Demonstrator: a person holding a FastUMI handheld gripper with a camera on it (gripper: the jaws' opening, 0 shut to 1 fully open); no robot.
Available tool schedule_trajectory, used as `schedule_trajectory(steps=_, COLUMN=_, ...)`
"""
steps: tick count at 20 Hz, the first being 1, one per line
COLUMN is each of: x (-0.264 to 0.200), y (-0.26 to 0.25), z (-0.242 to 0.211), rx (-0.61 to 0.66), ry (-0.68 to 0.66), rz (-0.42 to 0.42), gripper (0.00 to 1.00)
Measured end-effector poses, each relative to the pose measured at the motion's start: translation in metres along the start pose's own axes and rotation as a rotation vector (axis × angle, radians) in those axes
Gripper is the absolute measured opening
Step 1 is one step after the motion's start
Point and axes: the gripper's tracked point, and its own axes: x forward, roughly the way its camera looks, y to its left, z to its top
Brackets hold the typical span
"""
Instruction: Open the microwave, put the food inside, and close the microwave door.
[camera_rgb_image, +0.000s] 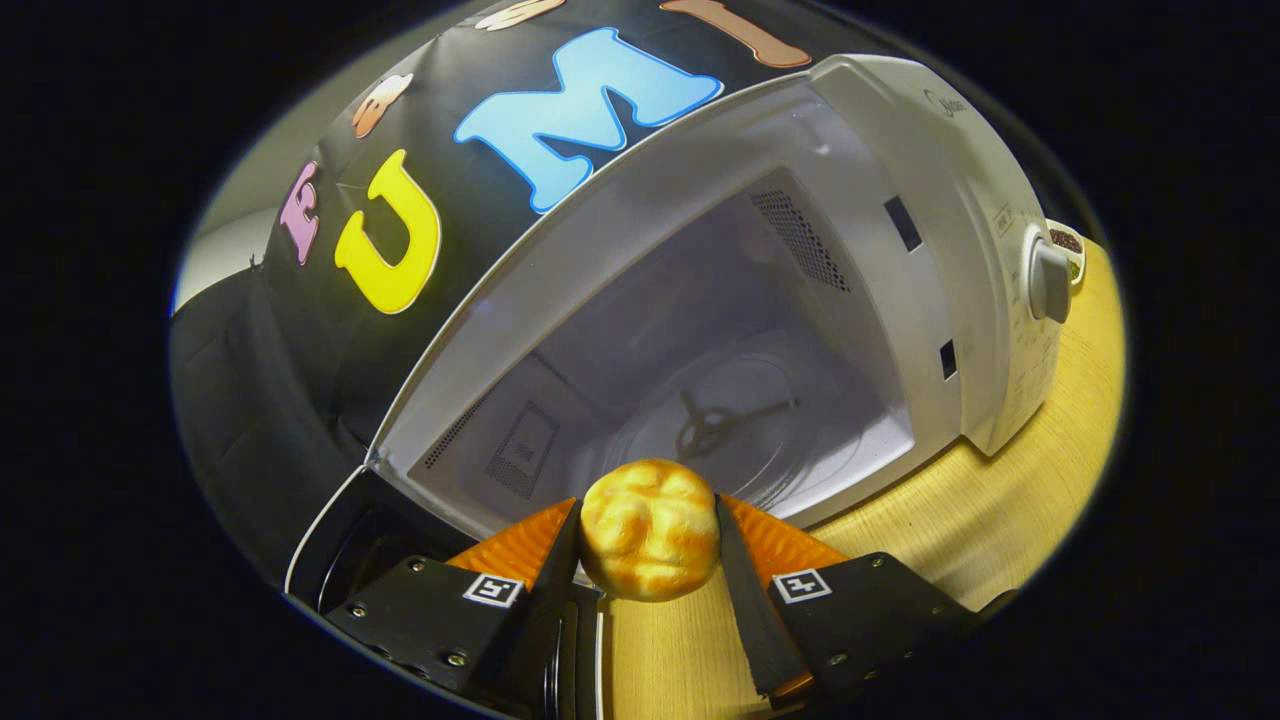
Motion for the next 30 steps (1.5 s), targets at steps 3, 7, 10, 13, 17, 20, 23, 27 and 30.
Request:
schedule_trajectory(steps=3, x=0.015, y=-0.005, z=-0.001, rx=0.007, ry=-0.019, rz=-0.029, gripper=0.76)
schedule_trajectory(steps=7, x=0.032, y=-0.010, z=0.002, rx=0.014, ry=-0.039, rz=-0.052, gripper=0.76)
schedule_trajectory(steps=10, x=0.043, y=-0.017, z=0.003, rx=0.027, ry=-0.050, rz=-0.082, gripper=0.76)
schedule_trajectory(steps=13, x=0.048, y=-0.019, z=0.008, rx=0.003, ry=-0.076, rz=-0.107, gripper=0.76)
schedule_trajectory(steps=17, x=0.049, y=-0.016, z=0.007, rx=-0.020, ry=-0.077, rz=-0.122, gripper=0.84)
schedule_trajectory(steps=20, x=0.043, y=-0.015, z=0.009, rx=-0.051, ry=-0.086, rz=-0.129, gripper=0.97)
schedule_trajectory(steps=23, x=0.030, y=-0.011, z=0.013, rx=-0.083, ry=-0.083, rz=-0.127, gripper=0.97)
schedule_trajectory(steps=27, x=-0.009, y=0.009, z=0.019, rx=-0.154, ry=-0.102, rz=-0.098, gripper=0.98)
schedule_trajectory(steps=30, x=-0.049, y=0.027, z=0.022, rx=-0.221, ry=-0.116, rz=-0.074, gripper=0.97)
